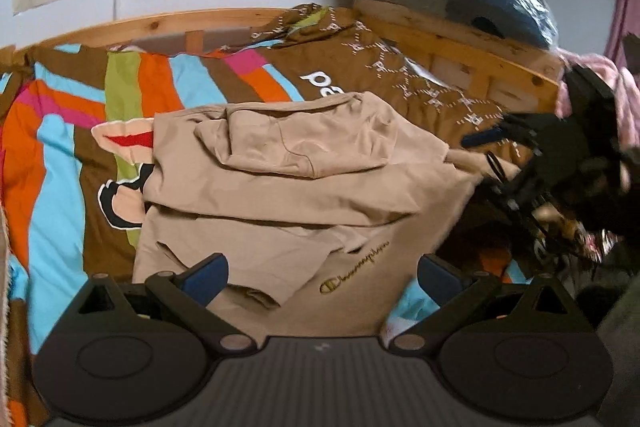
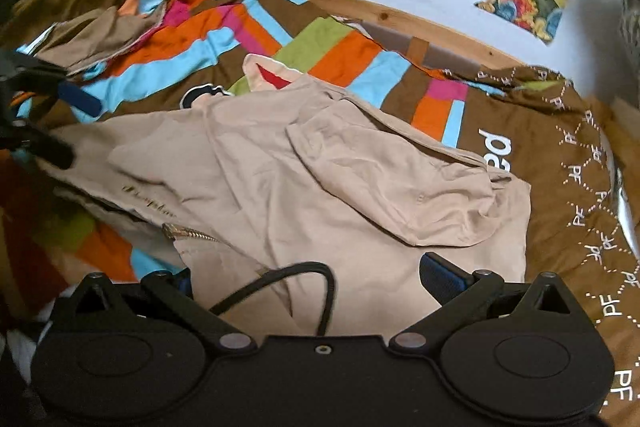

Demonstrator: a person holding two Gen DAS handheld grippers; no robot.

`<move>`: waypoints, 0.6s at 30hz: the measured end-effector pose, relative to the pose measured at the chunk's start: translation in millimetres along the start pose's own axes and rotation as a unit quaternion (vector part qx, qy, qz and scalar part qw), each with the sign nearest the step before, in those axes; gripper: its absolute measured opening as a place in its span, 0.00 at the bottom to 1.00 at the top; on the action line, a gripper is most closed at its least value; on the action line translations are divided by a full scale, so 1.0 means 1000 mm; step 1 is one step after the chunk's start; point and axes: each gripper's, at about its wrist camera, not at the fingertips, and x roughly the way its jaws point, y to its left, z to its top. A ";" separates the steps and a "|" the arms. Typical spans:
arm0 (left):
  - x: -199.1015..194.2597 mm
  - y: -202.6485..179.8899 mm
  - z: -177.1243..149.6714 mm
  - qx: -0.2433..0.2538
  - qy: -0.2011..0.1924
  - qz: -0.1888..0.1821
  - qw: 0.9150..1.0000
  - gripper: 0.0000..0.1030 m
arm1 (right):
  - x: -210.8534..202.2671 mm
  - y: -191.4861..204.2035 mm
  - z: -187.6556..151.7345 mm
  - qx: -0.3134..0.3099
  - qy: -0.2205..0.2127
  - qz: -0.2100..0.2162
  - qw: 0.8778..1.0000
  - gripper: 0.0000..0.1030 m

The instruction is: Fold large clothes

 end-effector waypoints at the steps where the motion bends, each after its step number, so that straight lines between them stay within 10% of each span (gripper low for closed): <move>1: -0.001 -0.001 -0.001 0.006 0.004 -0.002 1.000 0.99 | 0.003 -0.004 0.003 0.006 0.001 0.002 1.000 0.99; 11: 0.019 -0.024 -0.025 0.088 0.073 0.050 0.992 0.95 | 0.016 -0.021 0.013 0.059 -0.001 0.007 0.998 0.99; 18: 0.024 -0.021 -0.019 0.112 0.064 0.144 0.981 0.29 | 0.012 -0.018 0.010 0.060 0.001 0.008 0.998 0.99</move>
